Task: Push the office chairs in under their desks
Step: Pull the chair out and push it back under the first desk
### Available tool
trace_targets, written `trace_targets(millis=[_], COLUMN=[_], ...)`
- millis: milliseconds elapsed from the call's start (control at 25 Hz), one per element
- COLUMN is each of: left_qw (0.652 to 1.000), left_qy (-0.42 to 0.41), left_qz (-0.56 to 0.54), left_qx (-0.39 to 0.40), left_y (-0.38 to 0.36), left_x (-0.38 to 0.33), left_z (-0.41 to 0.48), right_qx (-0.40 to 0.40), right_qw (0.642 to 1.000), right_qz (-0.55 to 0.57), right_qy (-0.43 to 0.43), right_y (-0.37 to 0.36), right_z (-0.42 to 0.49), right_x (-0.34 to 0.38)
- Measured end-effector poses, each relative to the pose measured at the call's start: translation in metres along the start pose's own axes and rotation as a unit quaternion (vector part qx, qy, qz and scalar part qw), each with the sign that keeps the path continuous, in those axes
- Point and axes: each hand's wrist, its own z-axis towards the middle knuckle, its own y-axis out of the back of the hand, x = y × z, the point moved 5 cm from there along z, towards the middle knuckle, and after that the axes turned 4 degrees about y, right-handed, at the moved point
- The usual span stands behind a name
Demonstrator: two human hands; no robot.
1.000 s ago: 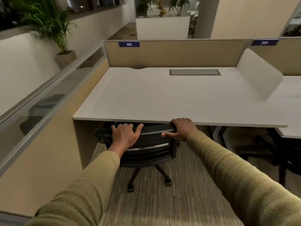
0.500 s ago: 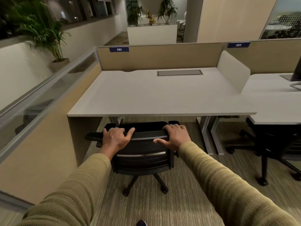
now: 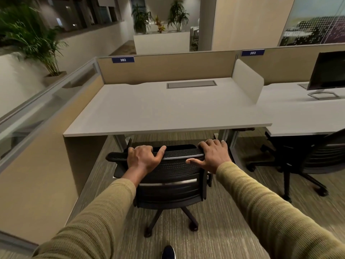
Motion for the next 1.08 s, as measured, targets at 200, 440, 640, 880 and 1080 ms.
trace_targets(millis=[200,440,640,880,1080], left_qw=[1.0,1.0,0.999,0.997,0.998], left_qy=[-0.009,-0.019,-0.034,-0.047,-0.048], left_qz=[0.002,-0.009,-0.006,0.007,0.001], left_qx=[-0.005,0.011,0.039,0.064,0.045], left_y=[-0.006,-0.021,-0.04,-0.06,-0.068], left_x=[-0.006,-0.01,-0.015,-0.017,-0.02], left_z=[0.024,0.077,0.132,0.196,0.231], right_qx=[0.024,0.046,0.06,0.072,0.074], right_qw=[1.0,0.999,0.998,0.996,0.996], right_qz=[0.006,0.009,0.013,0.021,0.023], right_qy=[-0.012,-0.014,-0.026,-0.043,-0.047], right_y=[-0.004,-0.003,-0.015,-0.024,-0.029], right_z=[0.019,0.069,0.12,0.179,0.215], right_x=[-0.01,-0.024,-0.04,-0.054,-0.065])
